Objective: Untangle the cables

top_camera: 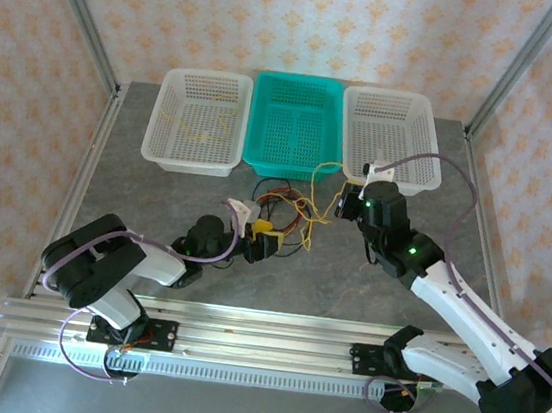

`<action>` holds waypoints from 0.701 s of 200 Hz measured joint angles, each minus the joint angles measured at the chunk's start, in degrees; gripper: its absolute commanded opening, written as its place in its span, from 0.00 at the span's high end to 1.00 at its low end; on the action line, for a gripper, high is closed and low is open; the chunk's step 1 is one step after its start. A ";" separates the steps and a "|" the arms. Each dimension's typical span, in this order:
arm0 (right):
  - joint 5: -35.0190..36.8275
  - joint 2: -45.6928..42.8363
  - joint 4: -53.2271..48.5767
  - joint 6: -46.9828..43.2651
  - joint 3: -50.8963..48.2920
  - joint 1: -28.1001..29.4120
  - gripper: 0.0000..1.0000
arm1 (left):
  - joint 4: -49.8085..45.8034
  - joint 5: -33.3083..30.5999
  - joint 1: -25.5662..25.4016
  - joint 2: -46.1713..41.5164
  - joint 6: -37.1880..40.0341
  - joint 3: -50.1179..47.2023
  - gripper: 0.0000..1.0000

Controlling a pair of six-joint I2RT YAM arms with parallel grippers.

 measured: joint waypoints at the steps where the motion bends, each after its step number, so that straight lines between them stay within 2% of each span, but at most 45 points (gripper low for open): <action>1: -0.11 -0.02 -0.04 -0.44 0.15 0.00 1.00 | 0.00 0.07 0.09 -0.17 -0.02 0.00 0.43; 69: -7.45 -0.11 -1.01 -12.33 4.50 0.00 1.00 | -0.87 5.18 3.32 -5.92 1.68 3.08 0.42; 140: -11.96 -0.17 -1.42 -16.26 6.93 0.00 1.00 | -2.69 10.69 3.80 -4.61 2.95 6.75 0.41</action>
